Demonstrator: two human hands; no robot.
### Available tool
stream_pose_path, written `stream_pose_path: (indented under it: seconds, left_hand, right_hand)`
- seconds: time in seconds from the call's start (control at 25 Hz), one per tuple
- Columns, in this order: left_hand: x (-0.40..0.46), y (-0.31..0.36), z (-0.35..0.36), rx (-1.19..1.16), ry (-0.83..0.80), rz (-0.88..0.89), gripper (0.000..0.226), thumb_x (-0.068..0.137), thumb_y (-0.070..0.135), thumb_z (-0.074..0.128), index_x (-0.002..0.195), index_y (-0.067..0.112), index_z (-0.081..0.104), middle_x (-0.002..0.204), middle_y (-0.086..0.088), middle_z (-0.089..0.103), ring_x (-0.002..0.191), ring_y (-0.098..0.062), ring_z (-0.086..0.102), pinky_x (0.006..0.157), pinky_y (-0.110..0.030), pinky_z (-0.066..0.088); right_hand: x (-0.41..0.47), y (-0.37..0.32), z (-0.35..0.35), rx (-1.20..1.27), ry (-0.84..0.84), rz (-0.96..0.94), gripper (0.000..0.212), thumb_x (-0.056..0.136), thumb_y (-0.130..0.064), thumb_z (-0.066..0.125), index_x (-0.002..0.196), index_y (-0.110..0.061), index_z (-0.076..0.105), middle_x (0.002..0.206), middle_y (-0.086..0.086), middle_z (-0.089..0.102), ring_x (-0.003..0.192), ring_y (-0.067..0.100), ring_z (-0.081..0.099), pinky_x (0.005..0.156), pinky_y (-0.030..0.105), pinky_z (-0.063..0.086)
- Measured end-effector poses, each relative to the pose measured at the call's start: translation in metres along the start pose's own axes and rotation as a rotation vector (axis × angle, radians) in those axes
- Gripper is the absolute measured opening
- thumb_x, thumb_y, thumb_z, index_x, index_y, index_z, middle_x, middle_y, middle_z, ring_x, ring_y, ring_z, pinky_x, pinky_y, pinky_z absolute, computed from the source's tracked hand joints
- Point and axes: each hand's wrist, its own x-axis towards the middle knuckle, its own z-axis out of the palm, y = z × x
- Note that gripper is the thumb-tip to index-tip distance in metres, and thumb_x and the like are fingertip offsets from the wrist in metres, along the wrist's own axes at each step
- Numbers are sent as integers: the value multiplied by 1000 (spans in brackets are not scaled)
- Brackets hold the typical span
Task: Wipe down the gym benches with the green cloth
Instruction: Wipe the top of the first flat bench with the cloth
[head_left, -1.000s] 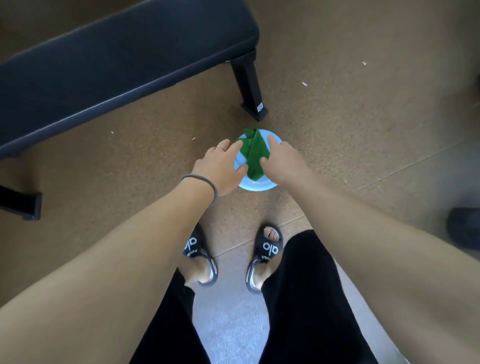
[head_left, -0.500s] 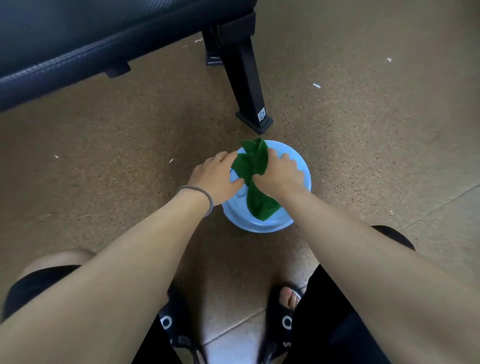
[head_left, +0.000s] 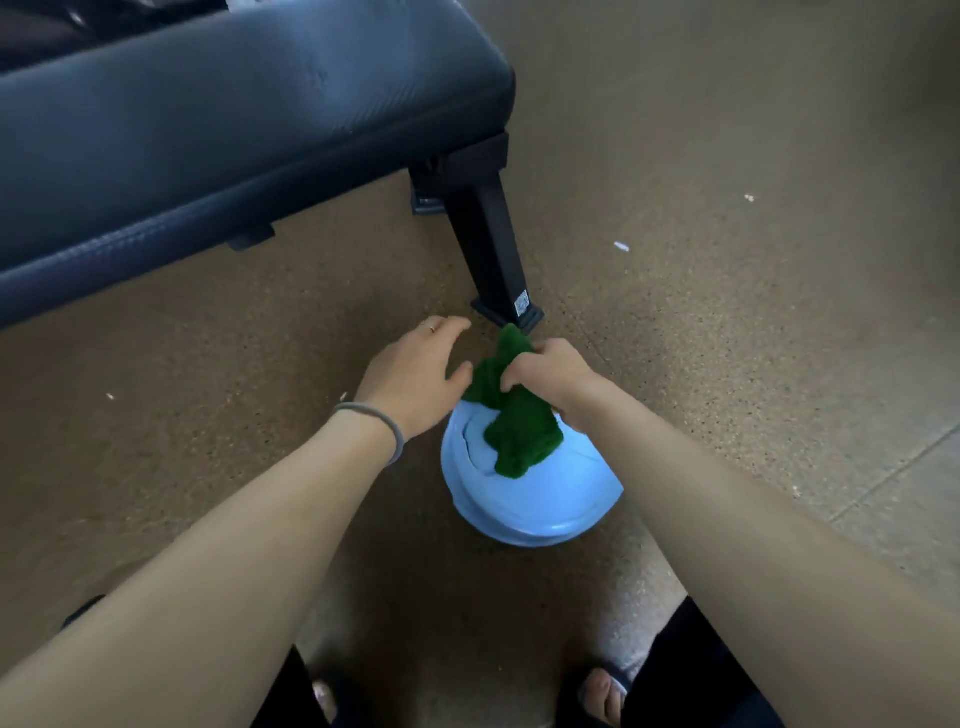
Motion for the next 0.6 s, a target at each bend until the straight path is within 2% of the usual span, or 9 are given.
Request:
stream_pose_path:
  seconds: [0.08,0.12,0.16,0.24,0.32,0.4,0.44,0.52,0.6]
  left_hand:
    - [4,-7,-43,33,242,110,40,101,28,57,140,22,52,132,-2,59,111,-23,63,86,-45,55]
    - [7,-11,-65,60,357,150,36,99,26,58,134,19,55,125,-4,61,104,-25,64,83,-45,55]
    - [11,-17,-87,102,458,172,35,97,24,59,131,16,57,122,-7,61,103,-29,64,84,-46,53]
    - [22,-32,-127,220,592,144,42,95,27,60,135,14,55,129,-12,58,115,-36,57,97,-50,47]
    - [36,-51,-160,312,606,57,51,99,34,56,146,15,47,144,-12,50,134,-36,46,112,-51,36]
    - [46,-75,-182,339,555,-41,55,104,40,48,153,15,40,154,-12,43,144,-36,37,119,-51,28]
    - [50,-89,-189,343,524,-82,55,105,41,44,153,14,40,156,-13,42,145,-37,36,120,-52,27]
    - [56,-108,-194,338,444,-125,52,107,42,40,150,13,45,152,-16,46,140,-39,41,116,-52,32]
    - [61,-121,-190,339,402,-121,47,107,42,38,141,13,52,144,-16,51,132,-40,45,108,-52,38]
  right_hand:
    - [-11,-38,-2,275,41,-105,46,74,-7,75,119,-5,64,106,20,71,95,37,72,87,53,62]
    - [-17,-60,-3,372,100,-182,46,71,-9,75,115,-9,66,103,17,72,96,38,72,87,53,62]
    - [-22,-83,-4,411,193,-283,42,64,-14,74,106,-14,68,100,15,72,96,38,72,86,54,61]
    - [-31,-131,-5,365,401,-504,37,60,-21,67,96,-20,68,101,12,71,95,32,70,88,48,60]
    - [-40,-174,-1,180,505,-736,45,69,-16,64,114,-18,65,111,12,61,97,28,63,91,37,55]
    - [-39,-210,11,-128,562,-878,61,80,-7,62,141,-15,54,119,13,48,102,30,57,95,36,49]
    - [-33,-223,21,-267,568,-900,68,85,-5,61,151,-14,45,125,15,46,107,33,56,98,38,47]
    - [-12,-236,45,-435,500,-872,69,93,-7,61,157,-13,38,137,17,49,123,36,52,106,41,44]
    - [11,-231,71,-558,486,-869,58,97,-17,61,153,-11,47,140,14,56,124,37,50,107,43,40]
